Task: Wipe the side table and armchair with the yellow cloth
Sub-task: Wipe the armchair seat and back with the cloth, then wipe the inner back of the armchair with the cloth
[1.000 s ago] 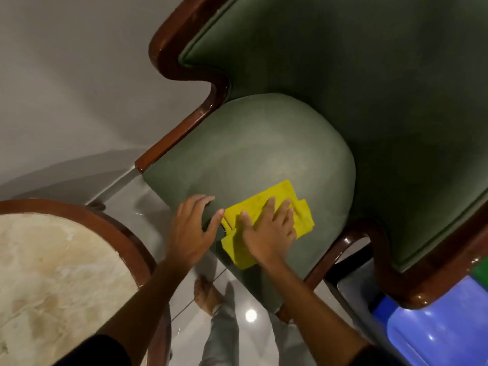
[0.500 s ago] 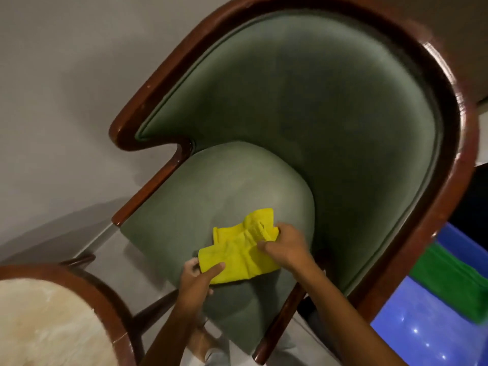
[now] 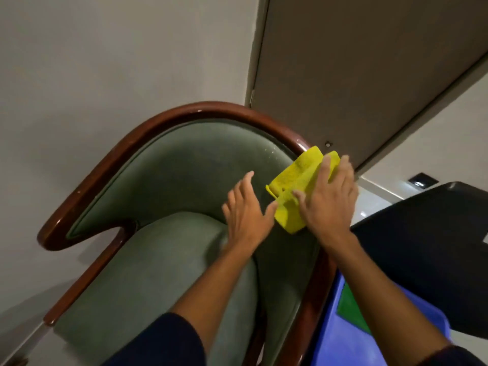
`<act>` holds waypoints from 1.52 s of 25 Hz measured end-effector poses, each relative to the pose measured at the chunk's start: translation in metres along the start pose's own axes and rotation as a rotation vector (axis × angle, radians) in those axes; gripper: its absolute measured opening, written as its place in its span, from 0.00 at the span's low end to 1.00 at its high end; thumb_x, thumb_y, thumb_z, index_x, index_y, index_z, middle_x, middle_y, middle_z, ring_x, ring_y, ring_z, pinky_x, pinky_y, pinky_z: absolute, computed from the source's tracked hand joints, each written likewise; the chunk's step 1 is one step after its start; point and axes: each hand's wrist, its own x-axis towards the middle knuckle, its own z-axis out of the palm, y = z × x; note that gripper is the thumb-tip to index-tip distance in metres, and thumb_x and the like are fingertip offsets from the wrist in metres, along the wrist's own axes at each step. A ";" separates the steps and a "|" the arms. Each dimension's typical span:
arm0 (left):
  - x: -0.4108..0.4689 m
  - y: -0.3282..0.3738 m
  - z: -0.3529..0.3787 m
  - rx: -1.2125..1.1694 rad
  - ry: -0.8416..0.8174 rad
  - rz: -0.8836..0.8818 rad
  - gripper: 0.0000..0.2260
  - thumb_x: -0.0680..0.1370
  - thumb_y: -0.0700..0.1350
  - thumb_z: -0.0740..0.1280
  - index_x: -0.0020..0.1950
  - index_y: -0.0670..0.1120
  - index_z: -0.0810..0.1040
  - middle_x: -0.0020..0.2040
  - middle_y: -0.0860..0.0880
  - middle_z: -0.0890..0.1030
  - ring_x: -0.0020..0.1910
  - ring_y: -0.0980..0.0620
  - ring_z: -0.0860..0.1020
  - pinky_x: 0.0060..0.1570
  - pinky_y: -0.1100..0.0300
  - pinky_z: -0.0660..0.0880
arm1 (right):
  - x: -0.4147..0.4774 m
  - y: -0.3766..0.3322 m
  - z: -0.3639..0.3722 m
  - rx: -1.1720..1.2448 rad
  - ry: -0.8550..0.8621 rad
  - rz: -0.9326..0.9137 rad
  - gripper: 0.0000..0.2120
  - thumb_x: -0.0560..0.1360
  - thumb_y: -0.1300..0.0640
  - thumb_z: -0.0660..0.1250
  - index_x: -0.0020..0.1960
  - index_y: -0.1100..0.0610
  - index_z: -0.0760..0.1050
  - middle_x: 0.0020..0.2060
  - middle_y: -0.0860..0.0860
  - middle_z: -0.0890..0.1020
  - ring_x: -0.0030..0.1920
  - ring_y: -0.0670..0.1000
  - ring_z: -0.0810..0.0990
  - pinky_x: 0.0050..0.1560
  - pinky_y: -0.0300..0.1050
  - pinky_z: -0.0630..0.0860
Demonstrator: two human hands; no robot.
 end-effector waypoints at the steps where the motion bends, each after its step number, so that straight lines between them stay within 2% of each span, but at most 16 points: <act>1: 0.013 0.001 -0.010 0.142 0.075 0.109 0.35 0.72 0.55 0.69 0.75 0.50 0.58 0.73 0.46 0.67 0.72 0.45 0.64 0.67 0.45 0.64 | 0.002 0.010 0.007 -0.044 -0.037 -0.018 0.44 0.76 0.40 0.64 0.79 0.60 0.46 0.78 0.66 0.50 0.79 0.64 0.49 0.76 0.63 0.54; 4: 0.054 -0.009 -0.047 0.459 0.148 0.277 0.33 0.75 0.53 0.65 0.76 0.47 0.56 0.79 0.42 0.58 0.78 0.44 0.56 0.74 0.42 0.58 | 0.031 0.047 -0.005 -0.142 0.103 -0.064 0.44 0.76 0.36 0.59 0.79 0.63 0.49 0.76 0.69 0.55 0.77 0.67 0.55 0.75 0.64 0.56; 6: 0.077 -0.028 -0.072 0.572 0.172 0.219 0.37 0.75 0.53 0.67 0.77 0.45 0.52 0.80 0.40 0.51 0.79 0.42 0.50 0.76 0.38 0.53 | 0.066 0.065 -0.024 -0.158 0.187 -0.099 0.41 0.77 0.35 0.57 0.77 0.63 0.55 0.73 0.68 0.64 0.72 0.67 0.65 0.70 0.63 0.65; 8: 0.096 -0.038 -0.099 0.596 0.184 0.126 0.44 0.72 0.53 0.70 0.78 0.44 0.47 0.80 0.38 0.47 0.79 0.40 0.47 0.76 0.37 0.50 | 0.101 0.069 -0.041 -0.148 0.263 -0.148 0.34 0.79 0.37 0.54 0.75 0.61 0.59 0.71 0.65 0.69 0.70 0.65 0.69 0.66 0.61 0.70; 10: 0.112 -0.036 -0.117 0.611 0.173 0.116 0.51 0.68 0.56 0.73 0.78 0.45 0.42 0.80 0.39 0.48 0.79 0.39 0.48 0.76 0.36 0.50 | 0.130 0.058 -0.043 -0.135 0.368 -0.240 0.30 0.81 0.42 0.53 0.75 0.60 0.60 0.73 0.63 0.68 0.74 0.62 0.66 0.71 0.61 0.66; 13: 0.130 -0.020 -0.119 0.606 0.129 0.193 0.55 0.65 0.60 0.74 0.78 0.45 0.41 0.80 0.39 0.50 0.78 0.39 0.50 0.75 0.37 0.52 | 0.163 0.015 -0.029 -0.090 0.453 -0.350 0.29 0.82 0.44 0.51 0.78 0.60 0.57 0.77 0.60 0.62 0.78 0.59 0.59 0.77 0.59 0.53; 15: 0.136 -0.017 -0.118 0.601 0.121 0.218 0.55 0.65 0.62 0.73 0.78 0.44 0.42 0.80 0.39 0.50 0.78 0.39 0.50 0.75 0.38 0.52 | 0.175 -0.031 -0.013 -0.071 0.458 -0.521 0.31 0.81 0.42 0.53 0.78 0.59 0.58 0.77 0.59 0.62 0.78 0.58 0.60 0.77 0.57 0.51; 19: 0.151 -0.044 -0.145 0.620 0.255 0.157 0.56 0.63 0.64 0.73 0.78 0.42 0.46 0.78 0.37 0.55 0.76 0.37 0.55 0.72 0.37 0.56 | 0.184 -0.142 0.028 -0.141 0.416 -1.131 0.32 0.81 0.40 0.55 0.79 0.56 0.55 0.78 0.58 0.60 0.79 0.57 0.57 0.78 0.56 0.49; 22: 0.163 -0.078 -0.171 0.646 0.271 0.120 0.56 0.62 0.65 0.73 0.78 0.43 0.46 0.78 0.37 0.55 0.75 0.36 0.56 0.71 0.36 0.57 | 0.193 -0.180 0.043 -0.209 0.438 -1.257 0.28 0.81 0.49 0.56 0.79 0.55 0.55 0.78 0.57 0.60 0.79 0.58 0.57 0.78 0.57 0.52; 24: 0.170 -0.102 -0.184 0.661 0.275 0.102 0.55 0.62 0.66 0.71 0.77 0.45 0.44 0.78 0.38 0.54 0.76 0.36 0.55 0.71 0.34 0.56 | 0.198 -0.173 0.045 -0.177 0.460 -1.109 0.28 0.79 0.51 0.60 0.77 0.54 0.58 0.78 0.58 0.62 0.78 0.58 0.59 0.77 0.57 0.55; 28: 0.192 -0.130 -0.184 0.658 0.180 0.018 0.56 0.63 0.62 0.76 0.77 0.46 0.44 0.78 0.37 0.54 0.77 0.36 0.54 0.72 0.34 0.55 | 0.180 -0.102 0.055 -0.048 0.375 -0.658 0.26 0.75 0.52 0.67 0.71 0.53 0.68 0.76 0.57 0.66 0.75 0.57 0.66 0.71 0.55 0.67; 31: 0.171 -0.156 -0.186 0.613 0.043 -0.194 0.55 0.66 0.62 0.74 0.78 0.47 0.42 0.80 0.38 0.49 0.78 0.36 0.50 0.74 0.35 0.53 | 0.119 -0.051 0.073 -0.050 0.156 -0.452 0.26 0.71 0.52 0.72 0.68 0.54 0.73 0.74 0.57 0.70 0.70 0.57 0.73 0.64 0.53 0.74; 33: 0.136 -0.160 -0.166 0.671 -0.046 -0.197 0.53 0.68 0.61 0.72 0.78 0.46 0.39 0.80 0.36 0.46 0.78 0.36 0.48 0.75 0.36 0.54 | 0.087 -0.029 0.080 -0.088 -0.047 -0.334 0.27 0.68 0.53 0.74 0.65 0.57 0.74 0.72 0.61 0.72 0.68 0.60 0.75 0.63 0.54 0.76; 35: 0.090 -0.138 -0.113 0.677 -0.187 -0.151 0.49 0.71 0.59 0.71 0.78 0.47 0.40 0.80 0.36 0.47 0.79 0.37 0.49 0.76 0.40 0.55 | 0.079 -0.007 0.076 -0.073 -0.127 -0.222 0.16 0.73 0.59 0.69 0.60 0.59 0.74 0.64 0.62 0.78 0.62 0.61 0.79 0.57 0.54 0.78; 36: 0.070 -0.119 -0.085 0.642 -0.326 -0.139 0.45 0.73 0.59 0.69 0.79 0.47 0.45 0.80 0.38 0.50 0.79 0.39 0.50 0.77 0.44 0.55 | 0.081 0.004 0.071 -0.004 -0.158 -0.118 0.12 0.76 0.61 0.63 0.60 0.59 0.72 0.60 0.60 0.79 0.59 0.60 0.81 0.53 0.54 0.79; 38: 0.032 -0.071 -0.035 0.324 -0.577 -0.252 0.30 0.75 0.59 0.67 0.72 0.45 0.68 0.74 0.43 0.68 0.74 0.45 0.64 0.75 0.49 0.61 | 0.077 0.031 0.063 0.168 -0.242 0.164 0.11 0.79 0.61 0.57 0.61 0.59 0.69 0.55 0.57 0.81 0.56 0.59 0.82 0.49 0.53 0.78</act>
